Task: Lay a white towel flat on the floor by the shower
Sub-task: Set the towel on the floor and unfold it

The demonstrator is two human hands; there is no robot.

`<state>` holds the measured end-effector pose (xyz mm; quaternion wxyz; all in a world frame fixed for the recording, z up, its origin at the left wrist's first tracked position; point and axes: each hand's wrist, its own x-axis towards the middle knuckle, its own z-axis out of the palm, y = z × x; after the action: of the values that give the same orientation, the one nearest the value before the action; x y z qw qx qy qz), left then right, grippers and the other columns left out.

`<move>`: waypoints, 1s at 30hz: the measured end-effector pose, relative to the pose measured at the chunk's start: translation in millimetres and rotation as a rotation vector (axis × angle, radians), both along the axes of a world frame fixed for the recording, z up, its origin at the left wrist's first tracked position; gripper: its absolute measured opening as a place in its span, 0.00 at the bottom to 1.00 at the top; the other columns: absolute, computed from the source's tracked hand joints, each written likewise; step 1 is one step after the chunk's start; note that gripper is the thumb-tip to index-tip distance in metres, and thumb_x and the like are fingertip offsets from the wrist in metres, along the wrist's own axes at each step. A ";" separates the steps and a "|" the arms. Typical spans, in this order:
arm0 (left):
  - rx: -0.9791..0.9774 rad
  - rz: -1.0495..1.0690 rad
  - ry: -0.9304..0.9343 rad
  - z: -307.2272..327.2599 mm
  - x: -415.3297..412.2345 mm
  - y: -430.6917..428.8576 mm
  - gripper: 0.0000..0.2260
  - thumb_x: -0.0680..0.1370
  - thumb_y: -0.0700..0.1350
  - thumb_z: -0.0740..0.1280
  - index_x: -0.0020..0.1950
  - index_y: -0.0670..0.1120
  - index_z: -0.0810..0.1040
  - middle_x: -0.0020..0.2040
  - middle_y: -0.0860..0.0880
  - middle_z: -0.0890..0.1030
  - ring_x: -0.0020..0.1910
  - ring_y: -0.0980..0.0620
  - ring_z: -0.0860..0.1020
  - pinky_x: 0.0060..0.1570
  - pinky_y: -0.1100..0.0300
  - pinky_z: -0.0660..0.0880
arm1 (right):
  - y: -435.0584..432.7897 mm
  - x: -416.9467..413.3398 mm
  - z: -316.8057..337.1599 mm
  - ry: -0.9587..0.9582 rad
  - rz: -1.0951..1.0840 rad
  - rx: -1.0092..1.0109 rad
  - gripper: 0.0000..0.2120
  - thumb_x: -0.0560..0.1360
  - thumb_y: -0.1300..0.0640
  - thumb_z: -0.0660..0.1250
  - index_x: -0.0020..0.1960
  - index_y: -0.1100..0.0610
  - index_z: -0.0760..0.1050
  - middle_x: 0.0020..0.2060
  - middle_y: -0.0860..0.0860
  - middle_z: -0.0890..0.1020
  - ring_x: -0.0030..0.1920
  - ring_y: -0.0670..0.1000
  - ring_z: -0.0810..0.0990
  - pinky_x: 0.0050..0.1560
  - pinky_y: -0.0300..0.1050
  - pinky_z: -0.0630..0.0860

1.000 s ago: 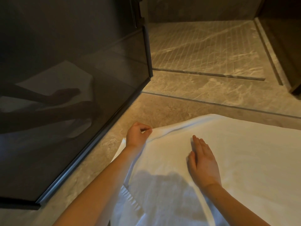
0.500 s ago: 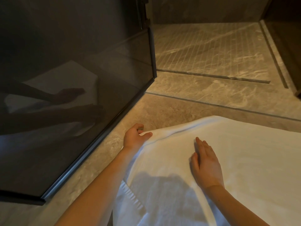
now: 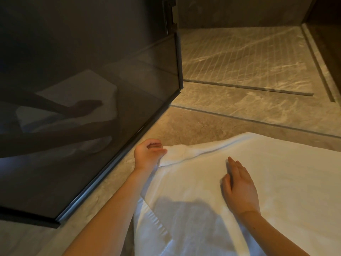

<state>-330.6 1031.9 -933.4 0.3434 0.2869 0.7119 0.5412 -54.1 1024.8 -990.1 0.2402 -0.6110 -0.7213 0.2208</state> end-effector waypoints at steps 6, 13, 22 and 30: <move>-0.019 -0.126 -0.188 7.4 5.2 -0.5 0.16 0.70 0.31 0.74 0.55 0.43 0.79 0.51 0.42 0.82 0.31 0.52 0.77 0.27 0.60 0.71 | -1.2 -0.7 2.0 -0.008 -0.002 0.000 0.24 0.81 0.56 0.56 0.77 0.54 0.61 0.74 0.51 0.66 0.76 0.50 0.59 0.75 0.46 0.58; -0.138 -0.138 -0.064 -6.4 5.6 -6.3 0.20 0.70 0.33 0.75 0.59 0.44 0.76 0.43 0.47 0.75 0.35 0.48 0.75 0.30 0.58 0.73 | -0.4 0.3 -0.6 -0.032 -0.002 0.006 0.24 0.80 0.56 0.57 0.76 0.55 0.62 0.74 0.51 0.67 0.75 0.50 0.60 0.74 0.43 0.56; -0.291 -0.338 -0.082 4.5 -5.5 0.3 0.16 0.71 0.31 0.73 0.57 0.40 0.79 0.45 0.39 0.78 0.26 0.51 0.72 0.36 0.58 0.73 | 0.7 -0.5 -2.4 -0.048 -0.007 0.001 0.23 0.80 0.57 0.58 0.75 0.57 0.64 0.74 0.53 0.67 0.75 0.51 0.60 0.75 0.44 0.56; -0.355 -0.542 -0.264 16.9 -11.8 9.0 0.18 0.73 0.32 0.71 0.61 0.44 0.79 0.59 0.44 0.80 0.54 0.45 0.81 0.55 0.51 0.79 | 2.1 -1.4 -2.8 -0.053 -0.013 -0.005 0.23 0.80 0.56 0.57 0.75 0.57 0.64 0.74 0.51 0.67 0.75 0.49 0.60 0.75 0.44 0.56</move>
<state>-342.3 1040.9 -916.4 0.6082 0.3288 0.6424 0.3306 -55.4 1026.9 -992.9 0.2209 -0.6217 -0.7229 0.2050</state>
